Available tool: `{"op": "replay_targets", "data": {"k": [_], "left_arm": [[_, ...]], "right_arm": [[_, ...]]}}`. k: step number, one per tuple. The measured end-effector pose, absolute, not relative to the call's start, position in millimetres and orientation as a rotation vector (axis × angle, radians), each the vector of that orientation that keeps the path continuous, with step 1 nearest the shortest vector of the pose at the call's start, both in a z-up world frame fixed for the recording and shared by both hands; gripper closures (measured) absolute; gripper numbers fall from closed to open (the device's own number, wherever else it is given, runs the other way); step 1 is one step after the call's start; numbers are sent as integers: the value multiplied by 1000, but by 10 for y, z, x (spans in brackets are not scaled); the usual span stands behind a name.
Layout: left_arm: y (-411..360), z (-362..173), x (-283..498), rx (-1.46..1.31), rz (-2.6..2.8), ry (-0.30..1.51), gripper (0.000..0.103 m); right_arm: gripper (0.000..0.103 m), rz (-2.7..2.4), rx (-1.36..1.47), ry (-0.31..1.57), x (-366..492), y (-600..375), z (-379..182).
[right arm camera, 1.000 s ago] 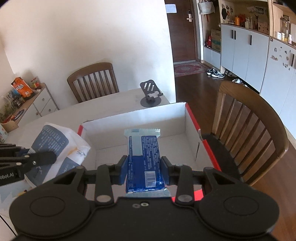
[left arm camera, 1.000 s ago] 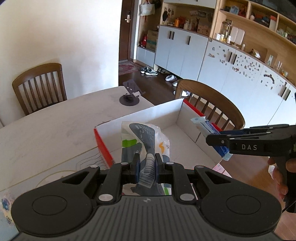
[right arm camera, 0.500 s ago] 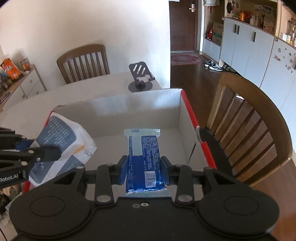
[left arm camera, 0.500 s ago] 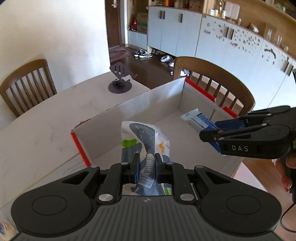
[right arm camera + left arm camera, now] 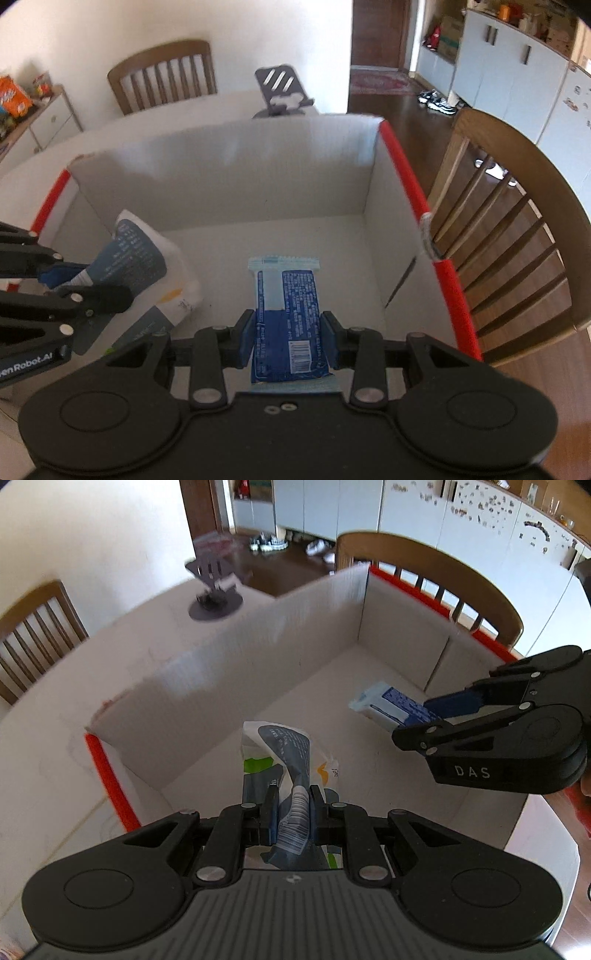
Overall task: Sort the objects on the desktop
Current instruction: 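Carry the sock package and blue bar with both tools over the red box, then open right tool to drop the blue bar while left tool releases the sock package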
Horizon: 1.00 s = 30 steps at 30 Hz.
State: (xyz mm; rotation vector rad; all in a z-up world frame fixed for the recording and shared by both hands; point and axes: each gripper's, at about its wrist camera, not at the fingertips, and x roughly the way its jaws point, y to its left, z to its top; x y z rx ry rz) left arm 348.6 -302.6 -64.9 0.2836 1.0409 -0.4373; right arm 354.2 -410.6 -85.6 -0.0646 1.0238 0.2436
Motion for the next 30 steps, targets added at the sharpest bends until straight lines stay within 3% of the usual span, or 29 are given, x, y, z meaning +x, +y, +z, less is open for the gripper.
{"op": "replay_targets", "data": {"k": [18, 24, 26, 30], "left_arm": [[-3008, -802, 3553, 287, -443, 1110, 88], [-2973, -743, 3528, 269, -434, 1101, 88], [-2944, -716, 3508, 258, -438, 1096, 88], [-2888, -627, 3450, 234, -442, 1077, 87]], "right_arm": [[66, 264, -125, 1137, 3713, -3975, -919], [58, 284, -109, 1138, 3644, -3982, -883], [51, 288, -96, 1127, 3609, -3999, -859], [51, 293, -62, 1106, 3548, -4054, -784]]}}
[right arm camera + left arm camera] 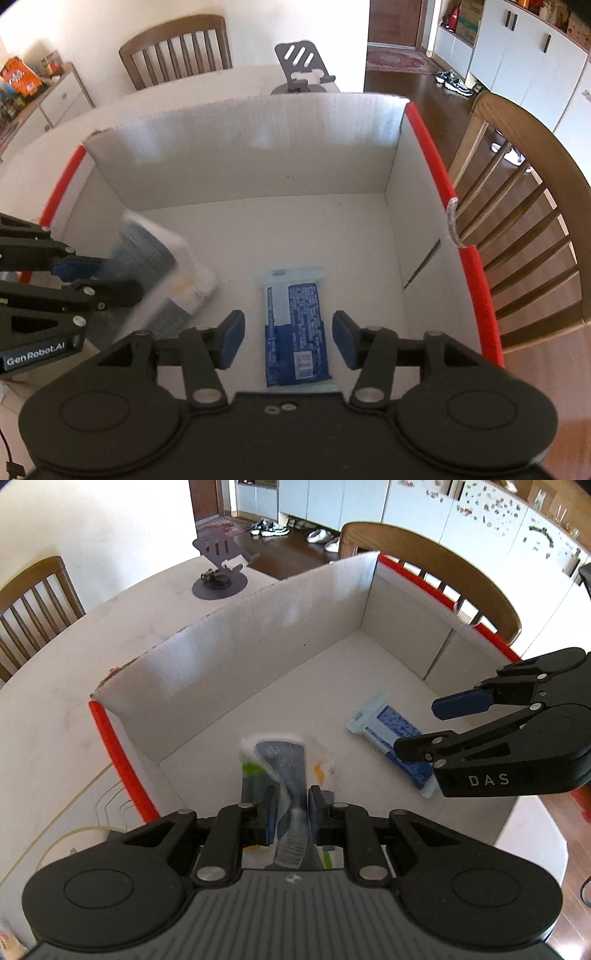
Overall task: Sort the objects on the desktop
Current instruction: 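Open right tool to drop the blue bar while left tool releases the sock package, then move both open tools back from the box toward the items on the table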
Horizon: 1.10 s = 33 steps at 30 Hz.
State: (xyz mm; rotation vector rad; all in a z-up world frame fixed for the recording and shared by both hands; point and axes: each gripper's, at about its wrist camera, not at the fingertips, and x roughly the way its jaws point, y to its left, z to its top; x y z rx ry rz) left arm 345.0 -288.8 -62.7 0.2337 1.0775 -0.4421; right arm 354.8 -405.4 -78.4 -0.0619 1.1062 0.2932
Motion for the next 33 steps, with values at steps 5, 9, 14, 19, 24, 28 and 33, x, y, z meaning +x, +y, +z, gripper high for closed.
{"op": "replay_targets", "data": {"k": [5, 9, 14, 19, 24, 28, 33], "left_arm": [[-2842, -506, 3366, 202, -448, 1048, 87], [-2797, -403, 3270, 176, -460, 1020, 82], [-2736, -287, 3150, 142, -470, 985, 35], [-2678, -162, 2987, 115, -477, 948, 29], [-2626, -44, 2857, 90, -463, 923, 29], [-2599, 29, 2769, 73, -448, 902, 28], [-2610, 90, 2623, 92, -432, 865, 27]], "right_arm": [[51, 307, -34, 1075, 3458, -4105, -667], [51, 322, -22, 1049, 3347, -4111, -557], [48, 344, -8, 1020, 3254, -4109, -456], [40, 365, -3, 973, 3100, -4104, -314], [39, 386, -3, 942, 2962, -4105, -196], [38, 400, 4, 918, 2871, -4097, -111], [37, 408, 23, 902, 2782, -4109, -57]]}}
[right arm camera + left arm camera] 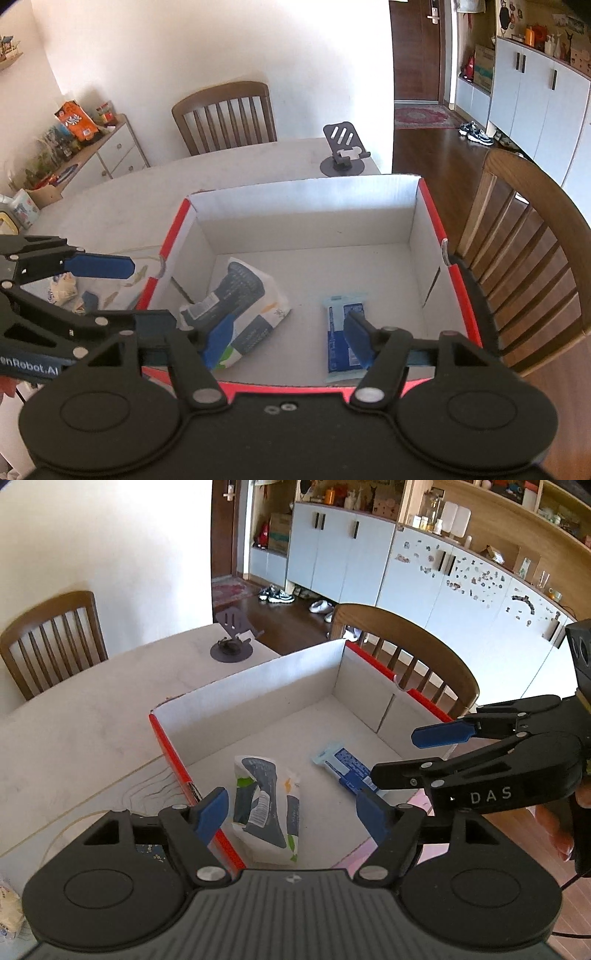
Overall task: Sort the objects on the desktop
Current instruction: 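Move both open tools back from the box toward the items on the table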
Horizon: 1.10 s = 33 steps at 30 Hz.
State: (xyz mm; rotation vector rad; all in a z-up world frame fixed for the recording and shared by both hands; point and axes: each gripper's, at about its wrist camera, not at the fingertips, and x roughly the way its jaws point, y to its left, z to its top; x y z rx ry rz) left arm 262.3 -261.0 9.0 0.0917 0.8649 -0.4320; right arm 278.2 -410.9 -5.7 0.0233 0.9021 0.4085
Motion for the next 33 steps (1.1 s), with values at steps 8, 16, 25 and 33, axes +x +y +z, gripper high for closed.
{"op": "replay_targets", "data": {"k": [8, 16, 25, 33], "left_arm": [[-2357, 138, 2364, -25, -428, 816, 7], [-2009, 170, 2069, -83, -399, 783, 0], [-1529, 168, 1675, -71, -381, 760, 0], [-1027, 129, 1374, -67, -374, 755, 0]], "right_arm": [[36, 431, 33, 871, 2604, -4071, -4], [32, 452, 38, 844, 2359, -3900, 6], [23, 436, 41, 807, 2035, -3535, 45], [23, 460, 46, 801, 1769, -3040, 11]]}}
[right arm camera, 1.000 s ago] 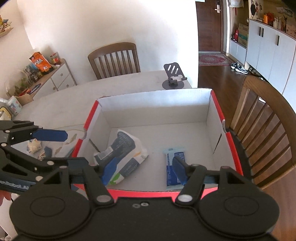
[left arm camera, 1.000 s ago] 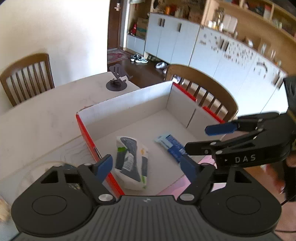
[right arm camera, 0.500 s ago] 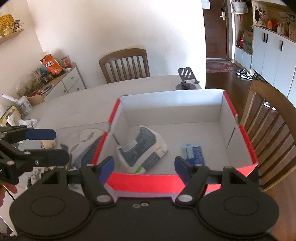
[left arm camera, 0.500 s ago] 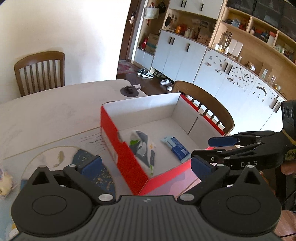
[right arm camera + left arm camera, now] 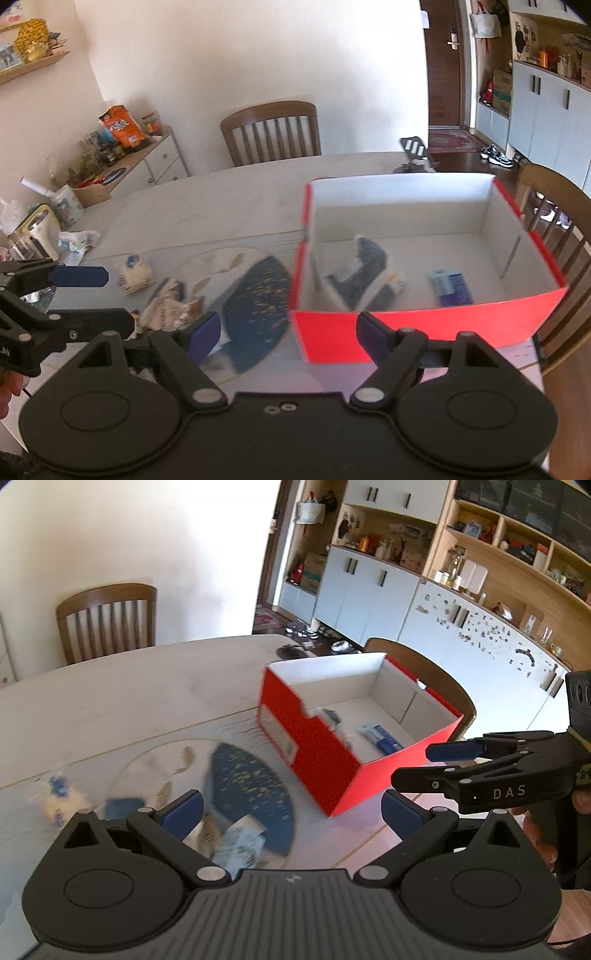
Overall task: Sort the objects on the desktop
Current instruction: 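Move both open tools back from the box toward the items on the table, then grasp the black bag of small parts with left tool while right tool grasps the white-green carton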
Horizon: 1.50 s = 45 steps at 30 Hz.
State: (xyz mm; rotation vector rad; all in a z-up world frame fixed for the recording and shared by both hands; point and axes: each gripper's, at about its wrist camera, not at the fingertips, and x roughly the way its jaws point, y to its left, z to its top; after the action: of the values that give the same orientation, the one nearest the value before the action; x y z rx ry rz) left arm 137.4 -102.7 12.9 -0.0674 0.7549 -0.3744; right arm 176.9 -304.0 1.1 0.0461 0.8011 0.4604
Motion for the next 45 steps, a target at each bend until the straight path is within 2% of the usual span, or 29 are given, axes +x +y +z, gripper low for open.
{"op": "replay_targets", "data": {"k": [19, 45], "left_arm": [[57, -97, 923, -103, -293, 772, 0], [536, -766, 902, -132, -310, 894, 1]], "right_arm": [[23, 484, 21, 852, 1502, -2210, -189], [23, 312, 34, 931, 1740, -1771, -663]]}}
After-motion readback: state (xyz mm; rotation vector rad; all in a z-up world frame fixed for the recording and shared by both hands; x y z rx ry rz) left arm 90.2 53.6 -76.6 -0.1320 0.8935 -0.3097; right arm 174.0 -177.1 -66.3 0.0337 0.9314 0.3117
